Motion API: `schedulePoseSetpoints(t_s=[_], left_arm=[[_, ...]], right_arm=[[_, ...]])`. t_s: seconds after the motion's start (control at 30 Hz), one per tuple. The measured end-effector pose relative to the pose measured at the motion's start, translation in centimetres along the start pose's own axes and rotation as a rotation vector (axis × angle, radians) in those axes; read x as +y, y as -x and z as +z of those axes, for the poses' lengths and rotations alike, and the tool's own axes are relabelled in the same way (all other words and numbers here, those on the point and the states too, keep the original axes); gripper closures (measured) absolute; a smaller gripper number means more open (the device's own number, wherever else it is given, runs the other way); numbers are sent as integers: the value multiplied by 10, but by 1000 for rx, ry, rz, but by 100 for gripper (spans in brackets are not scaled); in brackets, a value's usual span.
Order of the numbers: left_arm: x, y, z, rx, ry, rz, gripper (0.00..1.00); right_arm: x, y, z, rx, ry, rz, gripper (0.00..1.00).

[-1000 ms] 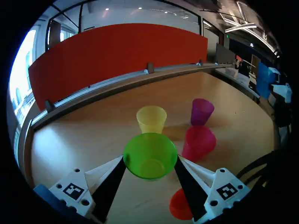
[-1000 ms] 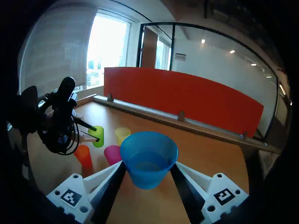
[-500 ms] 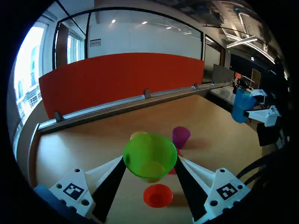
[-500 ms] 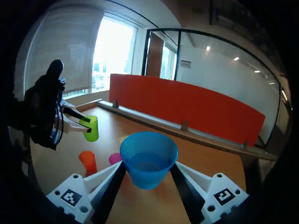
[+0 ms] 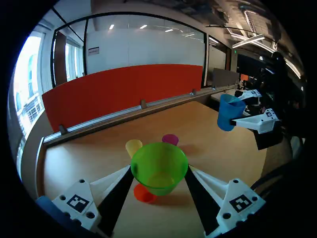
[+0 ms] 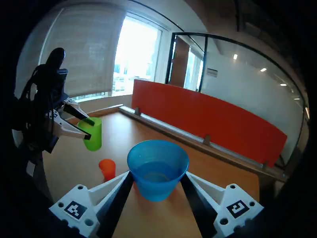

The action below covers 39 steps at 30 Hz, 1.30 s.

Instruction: Pour water

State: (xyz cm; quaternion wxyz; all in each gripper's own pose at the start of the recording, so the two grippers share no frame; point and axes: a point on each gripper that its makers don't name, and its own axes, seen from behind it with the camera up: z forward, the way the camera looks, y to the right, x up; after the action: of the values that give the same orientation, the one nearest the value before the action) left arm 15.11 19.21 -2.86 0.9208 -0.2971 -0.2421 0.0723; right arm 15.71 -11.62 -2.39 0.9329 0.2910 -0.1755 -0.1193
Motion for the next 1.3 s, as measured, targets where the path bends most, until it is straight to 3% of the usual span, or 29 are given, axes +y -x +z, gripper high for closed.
schedulePoseSetpoints(t_s=[0.23, 0.47, 0.9, 1.1, 1.3], left_arm=[[26, -1, -25, 31, 11, 6, 13], [46, -3, -38, 46, 27, -13, 13], [78, -5, -49, 61, 73, -24, 13], [88, -2, -50, 47, 98, -16, 13], [97, -5, -49, 47, 121, 0, 13]], right_arm=[[-14, -6, -13, -4, -40, 1, 15], [-27, -7, -24, -23, -77, -21, 15], [-43, -15, -32, -33, -123, -8, 15], [-49, -18, -32, -35, -141, -44, 15], [-54, -25, -30, -29, -148, -120, 15]])
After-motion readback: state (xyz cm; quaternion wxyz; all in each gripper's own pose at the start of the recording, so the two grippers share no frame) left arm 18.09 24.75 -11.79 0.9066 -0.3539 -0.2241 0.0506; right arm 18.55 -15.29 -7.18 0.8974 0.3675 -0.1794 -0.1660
